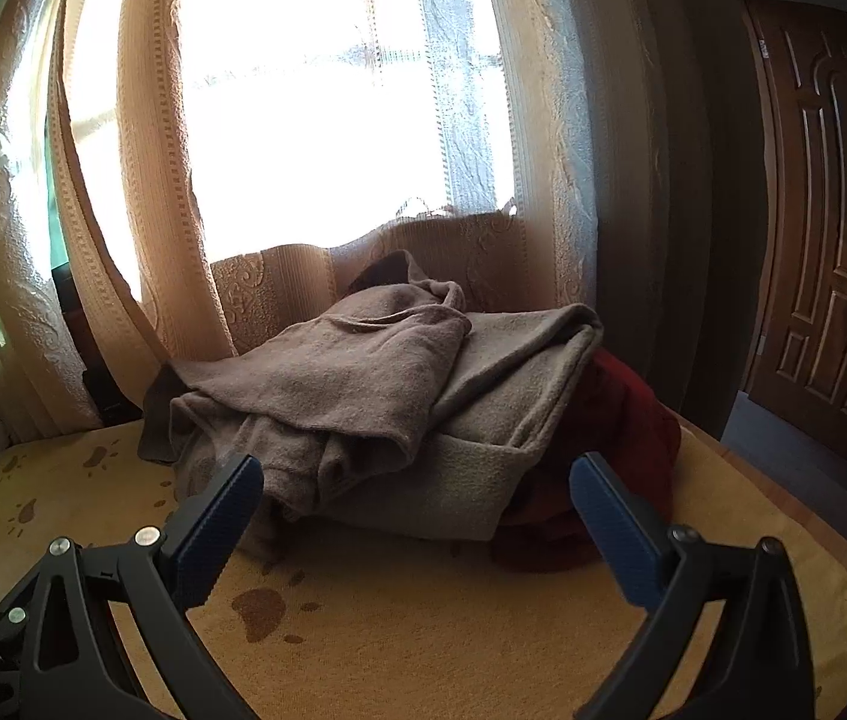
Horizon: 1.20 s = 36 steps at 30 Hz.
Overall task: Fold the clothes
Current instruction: 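Move both tools toward the pile of grey-brown clothes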
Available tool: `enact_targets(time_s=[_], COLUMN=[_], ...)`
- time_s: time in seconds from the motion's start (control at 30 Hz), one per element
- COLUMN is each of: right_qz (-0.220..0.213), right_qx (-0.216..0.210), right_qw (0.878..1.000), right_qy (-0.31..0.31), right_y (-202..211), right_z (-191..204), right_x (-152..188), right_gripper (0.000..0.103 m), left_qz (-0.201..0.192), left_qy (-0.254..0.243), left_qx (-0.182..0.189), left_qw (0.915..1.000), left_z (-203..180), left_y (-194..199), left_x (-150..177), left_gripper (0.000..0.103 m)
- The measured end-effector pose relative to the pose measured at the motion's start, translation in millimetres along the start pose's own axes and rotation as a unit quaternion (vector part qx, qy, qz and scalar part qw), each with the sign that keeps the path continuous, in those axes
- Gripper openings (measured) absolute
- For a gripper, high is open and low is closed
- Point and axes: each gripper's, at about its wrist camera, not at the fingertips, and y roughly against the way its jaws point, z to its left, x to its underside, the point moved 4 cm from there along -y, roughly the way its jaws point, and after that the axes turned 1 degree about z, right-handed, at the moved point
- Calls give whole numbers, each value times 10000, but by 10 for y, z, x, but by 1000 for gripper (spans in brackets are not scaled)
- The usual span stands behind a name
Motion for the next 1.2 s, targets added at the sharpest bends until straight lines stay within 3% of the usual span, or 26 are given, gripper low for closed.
enact_targets(time_s=[0.2, 0.4, 0.57, 0.67, 0.97, 1.2], right_qz=[75, 315, 994, 1324, 2196, 2308], right_qx=[120, 219, 118, 121, 208, 103], right_qw=[9998, 9990, 9943, 9897, 9735, 9708], right_qy=[157, 233, 364, 534, 606, 652], right_y=[-179, -306, -602, -748, -1024, -959], right_z=[-9, 28, 90, 145, 141, 141], right_x=[83, 163, 379, 512, 823, 939], right_gripper=[103, 103, 103, 103, 103, 103], left_qz=[239, 633, 1449, 1770, 1900, 1848], left_qy=[252, 361, 840, 1211, 1110, 1197], left_qx=[110, -20, 8, 175, 164, 335], left_qw=[9993, 9973, 9859, 9766, 9754, 9749], left_z=[148, 240, 448, 546, 495, 539], left_y=[-16, -580, -1089, -1205, -1173, -1121], left_x=[25, 273, 650, 734, 671, 669], left_gripper=[102, 102, 102, 102, 103, 102])
